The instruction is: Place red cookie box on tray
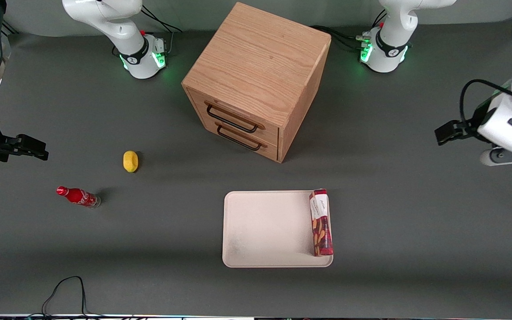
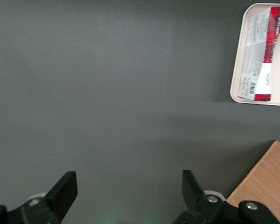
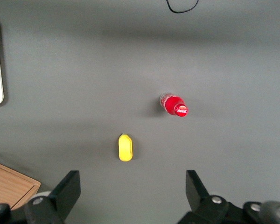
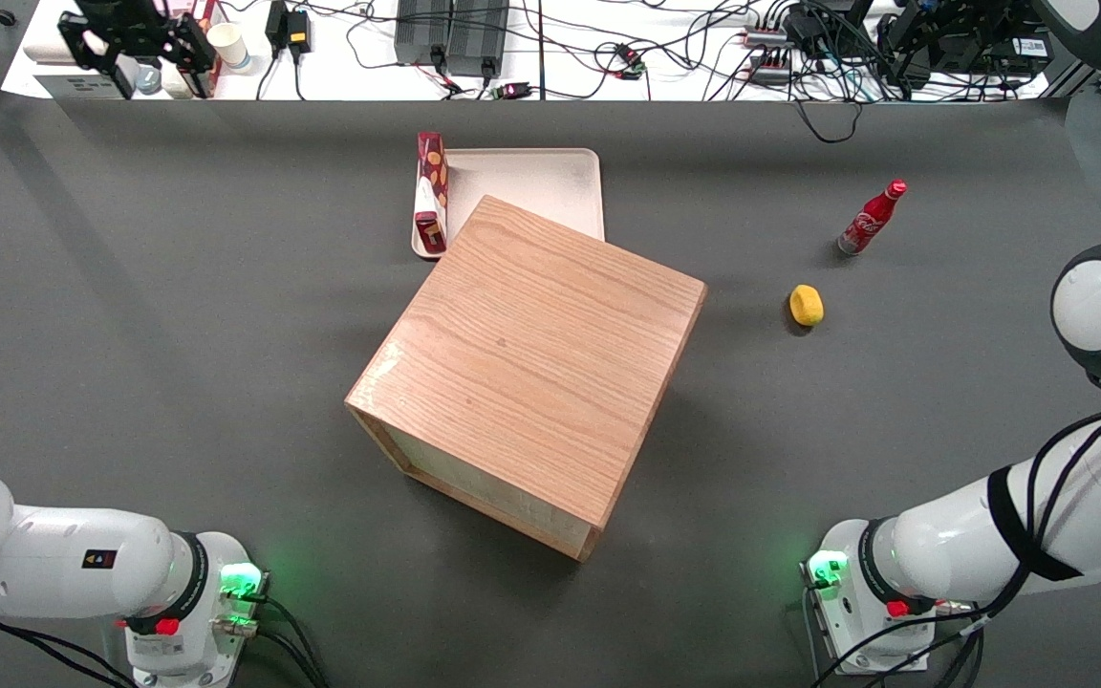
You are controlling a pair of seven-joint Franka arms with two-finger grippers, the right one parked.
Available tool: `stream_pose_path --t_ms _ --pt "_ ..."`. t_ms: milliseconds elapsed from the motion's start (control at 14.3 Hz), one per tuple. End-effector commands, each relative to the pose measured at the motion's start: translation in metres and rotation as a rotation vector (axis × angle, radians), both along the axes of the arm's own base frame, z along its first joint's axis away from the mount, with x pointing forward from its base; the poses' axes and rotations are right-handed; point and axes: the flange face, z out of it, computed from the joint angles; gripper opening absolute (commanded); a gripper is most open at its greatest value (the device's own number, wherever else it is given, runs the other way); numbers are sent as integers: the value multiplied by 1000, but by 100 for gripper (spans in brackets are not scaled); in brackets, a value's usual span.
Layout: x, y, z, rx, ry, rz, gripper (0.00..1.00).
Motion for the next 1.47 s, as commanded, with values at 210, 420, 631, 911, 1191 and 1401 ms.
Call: stream_pose_path --t_ms 210,420,631,911,1191,1401 --pt "-27 32 -4 -43 -78 -36 100" --pt "-27 48 4 -52 -89 -40 100" --pt "-28 52 19 -51 -74 -34 100" --pt "-30 35 24 -49 -56 -64 100" --pt "-32 37 23 -49 -39 -62 100" --pt "-33 38 24 -69 -39 -60 100"
